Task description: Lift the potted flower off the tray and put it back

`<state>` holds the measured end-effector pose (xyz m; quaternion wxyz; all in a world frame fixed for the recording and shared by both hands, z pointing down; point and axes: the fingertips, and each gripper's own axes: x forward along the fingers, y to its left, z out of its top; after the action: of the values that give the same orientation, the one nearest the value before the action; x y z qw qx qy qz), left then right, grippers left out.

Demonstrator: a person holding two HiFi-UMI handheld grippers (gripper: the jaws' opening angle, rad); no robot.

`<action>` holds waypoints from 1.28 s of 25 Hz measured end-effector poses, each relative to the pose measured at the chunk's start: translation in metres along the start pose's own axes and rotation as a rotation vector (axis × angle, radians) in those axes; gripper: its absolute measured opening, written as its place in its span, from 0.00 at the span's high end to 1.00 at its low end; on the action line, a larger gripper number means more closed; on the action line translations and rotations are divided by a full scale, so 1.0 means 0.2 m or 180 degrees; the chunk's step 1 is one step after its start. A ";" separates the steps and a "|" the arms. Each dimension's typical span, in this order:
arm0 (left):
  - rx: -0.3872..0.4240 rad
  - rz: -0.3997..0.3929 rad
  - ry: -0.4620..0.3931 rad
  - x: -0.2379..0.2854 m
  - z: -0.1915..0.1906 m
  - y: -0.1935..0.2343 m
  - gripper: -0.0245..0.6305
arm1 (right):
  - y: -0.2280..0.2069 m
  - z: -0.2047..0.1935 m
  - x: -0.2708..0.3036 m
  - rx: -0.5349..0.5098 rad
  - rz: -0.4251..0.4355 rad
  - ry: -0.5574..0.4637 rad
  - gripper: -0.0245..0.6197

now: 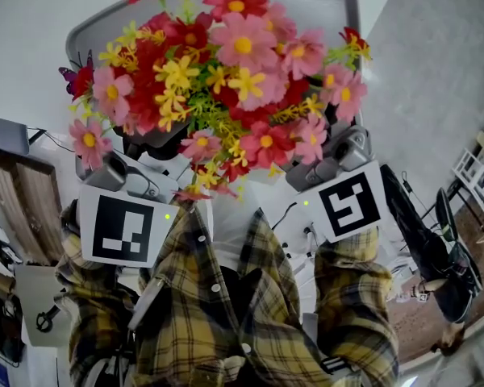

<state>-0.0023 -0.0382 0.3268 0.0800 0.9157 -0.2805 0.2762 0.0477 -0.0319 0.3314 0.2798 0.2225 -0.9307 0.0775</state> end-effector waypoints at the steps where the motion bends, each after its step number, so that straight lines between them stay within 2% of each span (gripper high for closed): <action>1: 0.0012 0.0010 0.0005 0.00 0.00 0.00 0.38 | 0.00 0.00 -0.01 0.0005 -0.0008 -0.0004 0.40; 8: 0.0042 0.0116 0.0023 0.03 -0.07 0.00 0.38 | -0.02 -0.08 -0.02 0.0029 -0.0065 0.0010 0.40; 17: -0.0108 0.0213 0.0019 -0.07 -0.08 -0.03 0.39 | 0.03 -0.06 -0.09 0.0135 -0.0167 -0.0092 0.40; 19: -0.0163 0.0220 0.0001 -0.09 -0.07 -0.05 0.39 | 0.04 -0.04 -0.11 0.0152 -0.0168 -0.0130 0.44; 21: -0.0188 0.0242 -0.0039 -0.11 -0.05 -0.06 0.41 | 0.04 0.00 -0.14 0.0161 -0.0200 -0.0196 0.53; 28: -0.0225 0.0444 -0.0359 -0.33 0.21 -0.09 0.54 | 0.10 0.24 -0.31 0.0049 -0.0298 -0.0404 0.63; 32: -0.0265 0.0551 -0.0768 -0.47 0.46 -0.11 0.60 | 0.12 0.45 -0.43 -0.0104 -0.0389 -0.0578 0.72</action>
<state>-0.0126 -0.0031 0.1975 0.0595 0.9106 -0.3772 0.1582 0.0570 -0.0023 0.2081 0.2020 0.2804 -0.9381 0.0246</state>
